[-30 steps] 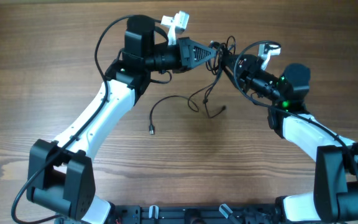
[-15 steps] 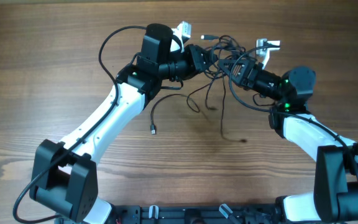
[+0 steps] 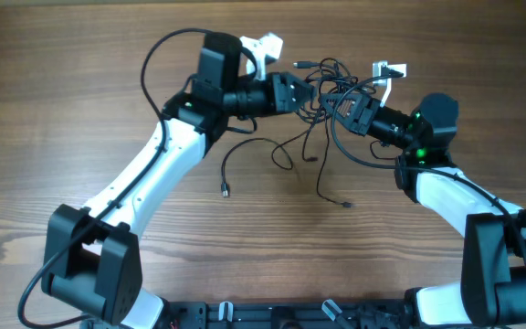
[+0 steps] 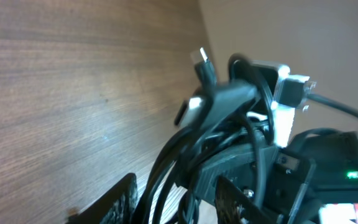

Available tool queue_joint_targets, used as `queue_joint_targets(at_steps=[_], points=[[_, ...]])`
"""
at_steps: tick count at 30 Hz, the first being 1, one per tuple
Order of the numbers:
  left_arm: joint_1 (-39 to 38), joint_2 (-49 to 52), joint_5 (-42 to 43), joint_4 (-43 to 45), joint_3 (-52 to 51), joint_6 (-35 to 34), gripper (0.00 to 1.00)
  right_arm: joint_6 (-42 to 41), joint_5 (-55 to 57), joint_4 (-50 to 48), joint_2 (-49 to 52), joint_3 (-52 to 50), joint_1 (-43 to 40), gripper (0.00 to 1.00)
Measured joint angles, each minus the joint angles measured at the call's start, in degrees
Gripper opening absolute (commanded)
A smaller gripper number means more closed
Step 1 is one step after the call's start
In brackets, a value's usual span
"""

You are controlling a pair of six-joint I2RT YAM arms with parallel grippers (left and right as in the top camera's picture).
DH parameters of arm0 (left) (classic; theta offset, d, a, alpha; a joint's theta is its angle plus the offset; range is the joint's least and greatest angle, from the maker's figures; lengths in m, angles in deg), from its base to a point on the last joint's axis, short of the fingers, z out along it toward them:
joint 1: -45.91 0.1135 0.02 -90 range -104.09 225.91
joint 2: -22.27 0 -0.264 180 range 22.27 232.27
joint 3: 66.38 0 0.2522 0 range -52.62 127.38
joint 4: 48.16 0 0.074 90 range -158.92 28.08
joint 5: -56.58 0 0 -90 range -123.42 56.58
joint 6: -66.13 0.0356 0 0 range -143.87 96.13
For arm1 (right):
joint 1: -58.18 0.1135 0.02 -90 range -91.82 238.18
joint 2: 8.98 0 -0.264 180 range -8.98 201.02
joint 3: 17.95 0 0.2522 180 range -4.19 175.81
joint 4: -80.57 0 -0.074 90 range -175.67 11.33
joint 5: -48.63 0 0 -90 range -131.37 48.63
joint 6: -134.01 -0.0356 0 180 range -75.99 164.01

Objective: Untangle cables

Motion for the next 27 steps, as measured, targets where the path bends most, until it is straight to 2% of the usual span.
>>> queue_joint_targets(at_steps=[4,7,10,13,16,19,21,27], points=[[-3.0,0.0,-4.3,-1.6,0.0,1.7,0.42,0.2,-0.2,1.2,0.0,0.0,0.0,0.04],[-3.3,0.0,-5.7,-1.7,0.0,3.2,0.31,0.4,-0.2,3.0,0.0,0.0,0.0,0.04],[-0.9,0.0,-8.1,-4.1,0.0,4.0,0.29,0.4,-0.1,3.7,0.0,0.0,0.0,0.04],[5.3,0.0,-11.4,-9.4,0.0,-0.7,0.38,0.4,0.0,3.9,0.0,0.0,0.0,0.04],[9.4,0.1,-7.6,-7.6,0.0,-3.2,0.48,0.4,0.3,3.9,0.0,0.0,0.0,0.04],[7.1,0.1,-1.6,-4.5,0.0,-2.5,0.57,0.4,0.5,4.0,0.0,0.0,0.0,0.04],[4.8,0.1,-1.0,-3.5,0.0,-2.2,0.62,0.4,0.5,3.9,0.0,0.0,0.0,0.04],[-4.0,0.1,-9.1,-3.1,0.0,-2.0,0.63,0.4,0.6,3.9,0.0,0.0,0.0,0.04]])
